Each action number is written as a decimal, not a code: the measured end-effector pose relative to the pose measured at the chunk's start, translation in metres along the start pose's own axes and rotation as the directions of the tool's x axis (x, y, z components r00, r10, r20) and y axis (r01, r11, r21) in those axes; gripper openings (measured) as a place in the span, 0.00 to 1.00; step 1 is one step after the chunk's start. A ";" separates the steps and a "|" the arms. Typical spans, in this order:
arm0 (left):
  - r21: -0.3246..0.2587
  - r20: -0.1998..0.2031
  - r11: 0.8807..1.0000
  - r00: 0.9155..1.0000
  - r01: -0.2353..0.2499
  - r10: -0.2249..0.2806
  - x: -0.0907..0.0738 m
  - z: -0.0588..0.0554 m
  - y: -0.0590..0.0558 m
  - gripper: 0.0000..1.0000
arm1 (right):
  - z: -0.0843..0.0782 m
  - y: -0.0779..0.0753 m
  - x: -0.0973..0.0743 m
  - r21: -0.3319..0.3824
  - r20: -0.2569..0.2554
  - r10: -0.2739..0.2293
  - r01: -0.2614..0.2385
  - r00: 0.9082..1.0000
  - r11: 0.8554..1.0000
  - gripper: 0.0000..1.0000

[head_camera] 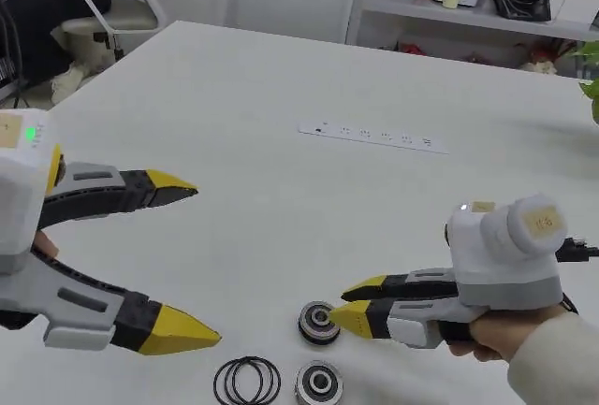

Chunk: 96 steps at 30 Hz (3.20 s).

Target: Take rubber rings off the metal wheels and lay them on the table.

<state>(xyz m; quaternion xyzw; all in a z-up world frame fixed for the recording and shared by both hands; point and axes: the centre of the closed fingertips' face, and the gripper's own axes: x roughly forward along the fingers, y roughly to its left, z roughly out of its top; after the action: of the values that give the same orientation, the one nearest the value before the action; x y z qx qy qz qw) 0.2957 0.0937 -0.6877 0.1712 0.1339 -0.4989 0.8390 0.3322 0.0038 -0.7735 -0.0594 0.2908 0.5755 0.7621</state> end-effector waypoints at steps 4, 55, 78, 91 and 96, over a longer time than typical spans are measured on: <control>0.023 0.009 1.000 1.000 0.019 -0.019 0.012 0.008 0.002 0.84 | -0.003 0.000 0.000 -0.010 -0.001 0.014 -0.014 1.000 1.000 0.18; -0.013 -0.048 0.980 0.978 0.201 -0.201 0.124 -0.035 -0.021 0.32 | -0.031 -0.005 0.014 -0.073 -0.049 0.033 -0.036 0.998 0.997 0.17; -0.046 -0.090 0.977 0.973 0.209 -0.213 0.131 -0.054 -0.026 0.15 | -0.032 -0.006 0.015 -0.090 -0.050 0.034 -0.038 0.998 0.995 0.13; -0.039 -0.082 0.982 0.978 0.188 -0.190 0.131 -0.055 -0.024 0.15 | -0.034 -0.009 0.014 -0.088 -0.057 0.009 -0.014 0.998 0.996 0.00; -0.035 -0.060 0.984 0.982 0.176 -0.178 0.130 -0.054 -0.025 0.14 | -0.034 -0.013 0.014 0.007 -0.058 0.003 -0.003 0.998 1.000 0.00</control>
<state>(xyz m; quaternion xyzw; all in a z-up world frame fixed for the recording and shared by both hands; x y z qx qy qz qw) 0.3318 0.0025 -0.7923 0.1618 0.1823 -0.5638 0.7891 0.3339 -0.0037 -0.8118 -0.0731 0.3147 0.5737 0.7526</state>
